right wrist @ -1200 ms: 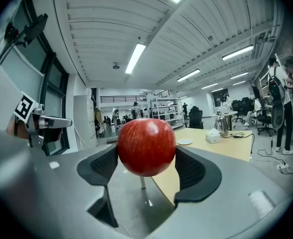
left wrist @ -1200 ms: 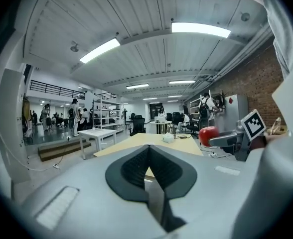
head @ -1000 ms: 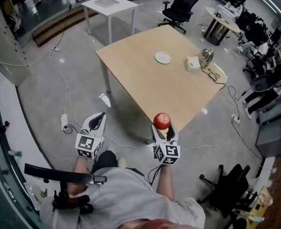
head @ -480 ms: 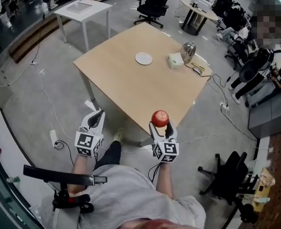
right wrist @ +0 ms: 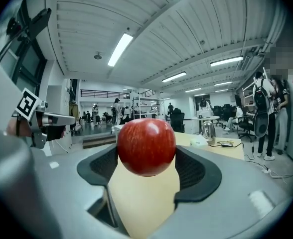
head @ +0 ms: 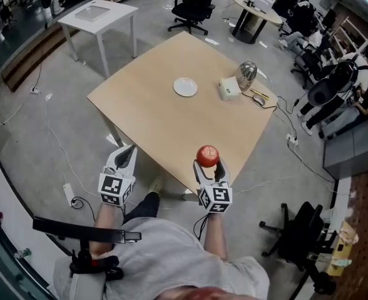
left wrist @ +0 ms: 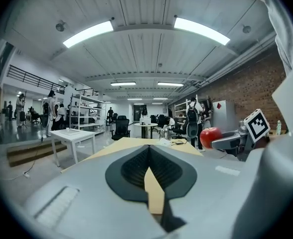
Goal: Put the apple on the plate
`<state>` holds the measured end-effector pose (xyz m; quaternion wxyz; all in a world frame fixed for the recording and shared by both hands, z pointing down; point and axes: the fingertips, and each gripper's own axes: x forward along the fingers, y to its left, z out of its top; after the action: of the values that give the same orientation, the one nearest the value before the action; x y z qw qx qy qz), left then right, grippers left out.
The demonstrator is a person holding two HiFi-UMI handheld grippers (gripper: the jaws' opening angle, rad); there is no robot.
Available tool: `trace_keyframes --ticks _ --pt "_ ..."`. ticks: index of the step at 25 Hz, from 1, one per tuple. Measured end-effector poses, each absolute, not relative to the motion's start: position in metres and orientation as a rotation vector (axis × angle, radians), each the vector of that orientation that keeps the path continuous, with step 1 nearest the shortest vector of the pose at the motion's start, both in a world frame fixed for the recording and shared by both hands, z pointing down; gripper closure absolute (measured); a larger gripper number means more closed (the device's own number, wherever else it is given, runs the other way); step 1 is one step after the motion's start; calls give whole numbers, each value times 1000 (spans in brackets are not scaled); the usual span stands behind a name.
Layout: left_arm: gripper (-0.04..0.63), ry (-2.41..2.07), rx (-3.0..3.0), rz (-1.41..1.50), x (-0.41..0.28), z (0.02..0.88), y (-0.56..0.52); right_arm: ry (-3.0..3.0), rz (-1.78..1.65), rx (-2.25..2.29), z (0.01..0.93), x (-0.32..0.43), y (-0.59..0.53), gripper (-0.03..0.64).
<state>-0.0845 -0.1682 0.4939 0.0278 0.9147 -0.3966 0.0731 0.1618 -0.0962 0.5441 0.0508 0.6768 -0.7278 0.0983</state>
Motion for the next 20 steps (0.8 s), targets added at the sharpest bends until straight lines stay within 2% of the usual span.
trace_keyframes --ticks 20 --pt "575 -1183 2693 368 -80 557 -306 -2196 422 2016 598 186 -291 253"
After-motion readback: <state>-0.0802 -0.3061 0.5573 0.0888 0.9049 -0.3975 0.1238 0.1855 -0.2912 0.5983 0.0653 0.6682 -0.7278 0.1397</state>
